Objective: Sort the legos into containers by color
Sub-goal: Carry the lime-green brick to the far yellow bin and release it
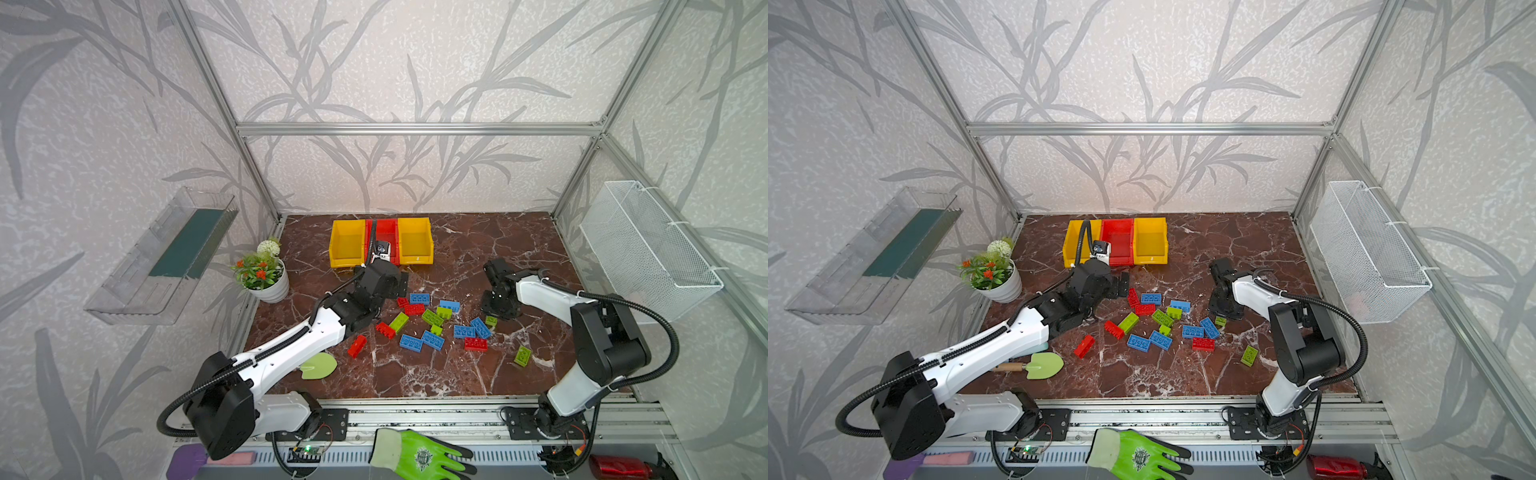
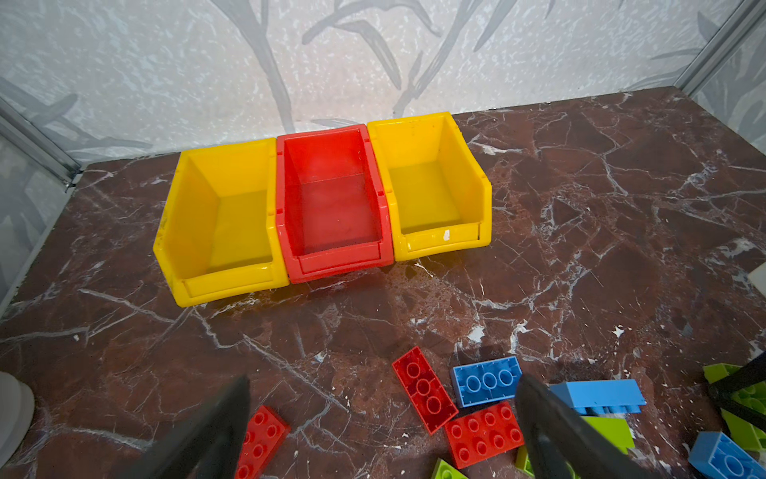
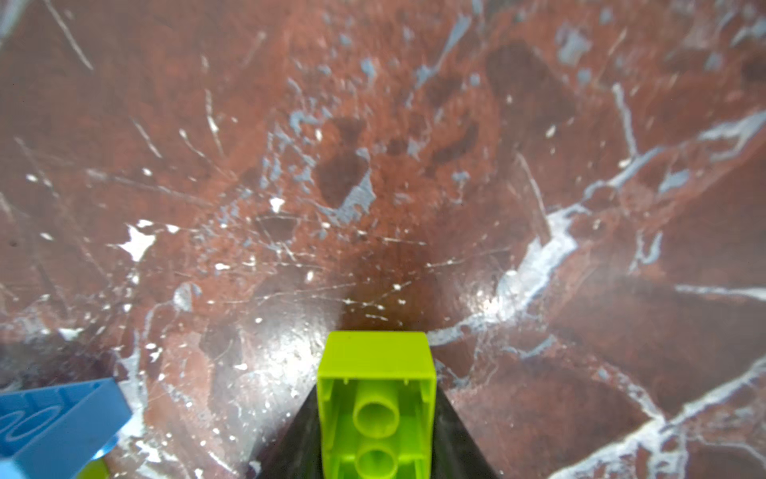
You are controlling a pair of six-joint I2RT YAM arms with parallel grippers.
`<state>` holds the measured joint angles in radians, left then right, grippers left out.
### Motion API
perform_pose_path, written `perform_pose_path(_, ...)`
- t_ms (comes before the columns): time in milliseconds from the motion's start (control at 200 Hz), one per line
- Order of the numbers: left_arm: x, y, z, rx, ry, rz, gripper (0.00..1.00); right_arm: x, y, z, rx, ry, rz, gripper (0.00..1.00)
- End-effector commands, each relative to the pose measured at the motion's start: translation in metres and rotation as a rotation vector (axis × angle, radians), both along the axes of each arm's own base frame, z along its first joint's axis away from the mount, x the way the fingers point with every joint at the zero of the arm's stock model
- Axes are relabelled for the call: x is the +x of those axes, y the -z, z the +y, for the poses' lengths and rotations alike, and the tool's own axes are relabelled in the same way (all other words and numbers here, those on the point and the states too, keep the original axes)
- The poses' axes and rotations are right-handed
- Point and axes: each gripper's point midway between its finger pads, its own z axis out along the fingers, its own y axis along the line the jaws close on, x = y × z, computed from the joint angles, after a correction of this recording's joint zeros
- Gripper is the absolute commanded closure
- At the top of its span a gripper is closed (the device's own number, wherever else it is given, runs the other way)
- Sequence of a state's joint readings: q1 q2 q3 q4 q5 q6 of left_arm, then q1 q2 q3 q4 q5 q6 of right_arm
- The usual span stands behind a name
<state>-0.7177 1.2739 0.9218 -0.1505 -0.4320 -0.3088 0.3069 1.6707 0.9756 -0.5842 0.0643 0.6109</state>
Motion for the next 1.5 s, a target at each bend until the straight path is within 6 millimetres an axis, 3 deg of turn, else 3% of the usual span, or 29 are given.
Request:
perform_pose_path(0,-0.001,0.004,0.017,0.016,-0.063,0.002,0.01,0.008,-0.013,0.004,-0.011,-0.058,0.002,0.65)
perform_pose_path(180,0.011,0.011,0.040,-0.054,-0.150,0.014,0.01,0.034,-0.041,0.018,0.020,-0.101,-0.051,0.67)
perform_pose_path(205,0.013,0.013,0.045,-0.067,-0.167,0.020,0.01,0.035,-0.035,0.020,0.019,-0.104,-0.033,0.68)
perform_pose_path(330,0.022,0.019,0.071,-0.110,-0.244,0.043,0.01,0.055,-0.049,0.038,0.061,-0.138,-0.064,0.68)
perform_pose_path(490,0.028,0.025,0.102,-0.138,-0.335,0.064,0.01,0.085,-0.068,0.075,0.122,-0.202,-0.104,0.69)
perform_pose_path(665,0.034,0.025,0.122,-0.155,-0.375,0.077,0.01,0.121,-0.089,0.128,0.194,-0.292,-0.155,0.69)
perform_pose_path(815,0.040,0.021,0.127,-0.154,-0.380,0.086,0.01,0.150,-0.101,0.170,0.233,-0.371,-0.199,0.69)
perform_pose_path(1005,0.045,0.014,0.126,-0.135,-0.360,0.089,0.01,0.186,-0.096,0.205,0.246,-0.447,-0.227,0.69)
perform_pose_path(1329,0.048,0.001,0.118,-0.116,-0.292,0.121,0.01,0.240,-0.076,0.228,0.221,-0.474,-0.336,0.67)
perform_pose_path(1419,0.046,0.001,0.118,-0.108,-0.286,0.135,0.01,0.248,-0.072,0.231,0.225,-0.474,-0.364,0.58)
perform_pose_path(1494,0.044,-0.001,0.118,-0.108,-0.284,0.132,0.01,0.251,-0.072,0.235,0.239,-0.476,-0.380,0.40)
